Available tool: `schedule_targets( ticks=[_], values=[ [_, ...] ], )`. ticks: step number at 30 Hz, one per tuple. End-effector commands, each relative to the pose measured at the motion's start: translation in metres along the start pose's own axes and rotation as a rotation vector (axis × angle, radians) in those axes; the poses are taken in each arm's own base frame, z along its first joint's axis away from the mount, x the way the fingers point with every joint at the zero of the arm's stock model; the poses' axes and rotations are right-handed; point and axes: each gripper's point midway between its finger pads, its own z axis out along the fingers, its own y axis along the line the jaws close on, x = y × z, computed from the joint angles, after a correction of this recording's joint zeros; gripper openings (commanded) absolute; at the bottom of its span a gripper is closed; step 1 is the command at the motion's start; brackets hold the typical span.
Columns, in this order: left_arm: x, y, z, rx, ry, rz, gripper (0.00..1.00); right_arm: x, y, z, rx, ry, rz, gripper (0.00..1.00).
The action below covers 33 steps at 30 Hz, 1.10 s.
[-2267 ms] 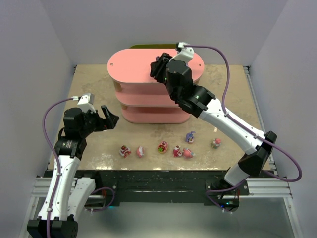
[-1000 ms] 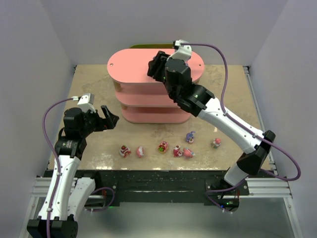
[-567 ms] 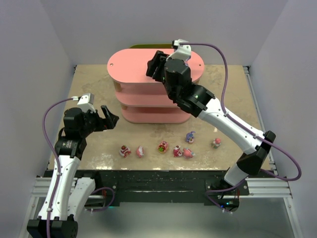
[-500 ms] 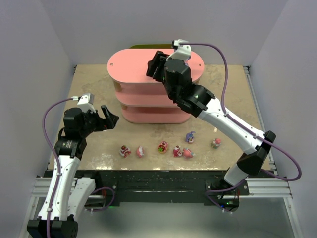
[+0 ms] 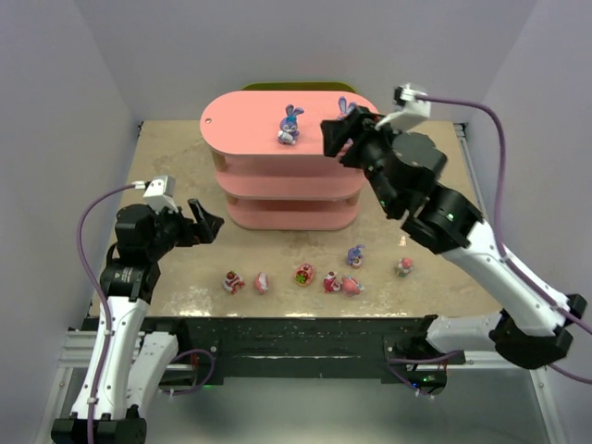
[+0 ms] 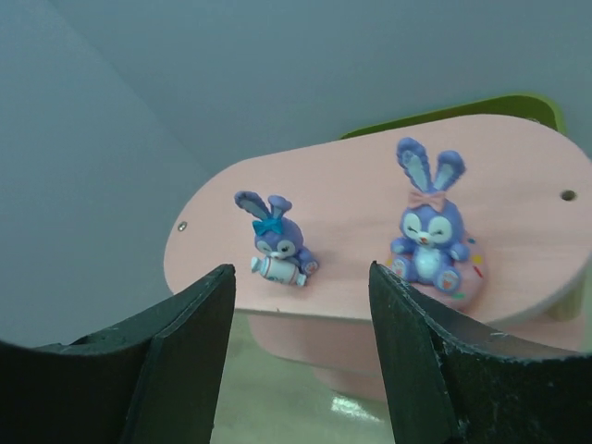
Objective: Place and organize the plastic toys onto the shelf
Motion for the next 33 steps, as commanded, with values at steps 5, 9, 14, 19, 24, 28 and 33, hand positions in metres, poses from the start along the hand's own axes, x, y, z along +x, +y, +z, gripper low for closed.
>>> schedule_targets(
  ticks=[5, 9, 14, 19, 24, 28, 33],
  values=[
    [-0.008, -0.054, -0.012, 0.289, -0.036, 0.010, 1.00, 0.046, -0.096, -0.076, 0.163, 0.148, -0.083, 0.64],
    [-0.013, -0.064, -0.009, 0.349, -0.059, -0.033, 1.00, 0.090, -0.138, -0.104, 0.240, 0.238, -0.078, 0.65],
    [-0.017, -0.078, -0.004, 0.399, -0.104, -0.086, 1.00, 0.160, -0.174, -0.119, 0.286, 0.368, -0.098, 0.66],
    [-0.002, -0.102, 0.011, 0.411, -0.063, -0.089, 0.99, 0.221, -0.193, -0.112, 0.284, 0.494, -0.201, 0.80],
    [0.002, -0.107, 0.018, 0.396, -0.048, -0.064, 0.99, 0.271, -0.217, -0.099, 0.262, 0.629, -0.220, 0.83],
    [0.001, -0.105, 0.017, 0.384, -0.048, -0.038, 0.99, 0.297, -0.219, -0.087, 0.225, 0.684, -0.228, 0.82],
    [0.004, -0.101, 0.016, 0.365, -0.044, -0.008, 1.00, 0.322, -0.230, -0.081, 0.244, 0.735, -0.245, 0.82]
  ],
)
